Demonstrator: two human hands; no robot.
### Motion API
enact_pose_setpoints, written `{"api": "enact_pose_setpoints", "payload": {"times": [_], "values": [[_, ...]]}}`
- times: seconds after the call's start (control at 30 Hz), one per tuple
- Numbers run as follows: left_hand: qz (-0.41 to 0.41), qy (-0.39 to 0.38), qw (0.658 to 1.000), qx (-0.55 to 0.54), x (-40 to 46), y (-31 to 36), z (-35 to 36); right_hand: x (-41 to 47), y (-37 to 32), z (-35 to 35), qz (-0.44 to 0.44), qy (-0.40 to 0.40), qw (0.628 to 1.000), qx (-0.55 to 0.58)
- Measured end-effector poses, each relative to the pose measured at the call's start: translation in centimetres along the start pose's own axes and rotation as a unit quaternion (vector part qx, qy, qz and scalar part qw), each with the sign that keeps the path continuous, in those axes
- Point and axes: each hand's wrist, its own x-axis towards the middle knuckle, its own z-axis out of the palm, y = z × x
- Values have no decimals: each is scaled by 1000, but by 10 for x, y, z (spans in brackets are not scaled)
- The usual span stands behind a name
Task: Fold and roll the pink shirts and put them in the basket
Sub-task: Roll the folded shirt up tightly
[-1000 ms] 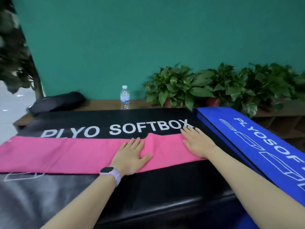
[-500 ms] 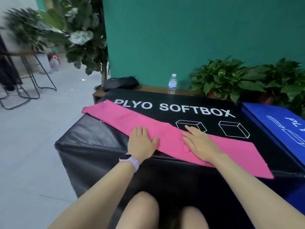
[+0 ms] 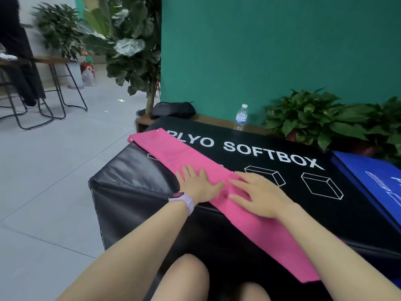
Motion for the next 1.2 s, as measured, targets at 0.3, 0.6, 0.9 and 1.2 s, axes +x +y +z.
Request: {"api": "enact_pose_setpoints", "payload": {"times": [0.3, 0.6, 0.9, 1.2], "values": [[148, -21, 983, 110, 103, -31, -13, 90, -18, 33, -16, -35, 994, 106], [247, -17, 962, 111, 207, -30, -32, 177, 0, 60, 112, -30, 982, 147], [264, -4, 960, 95, 306, -32, -43, 264, 36, 70, 142, -31, 979, 141], [232, 28, 972, -7, 323, -42, -52, 331, 65, 79, 172, -43, 977, 115]]}}
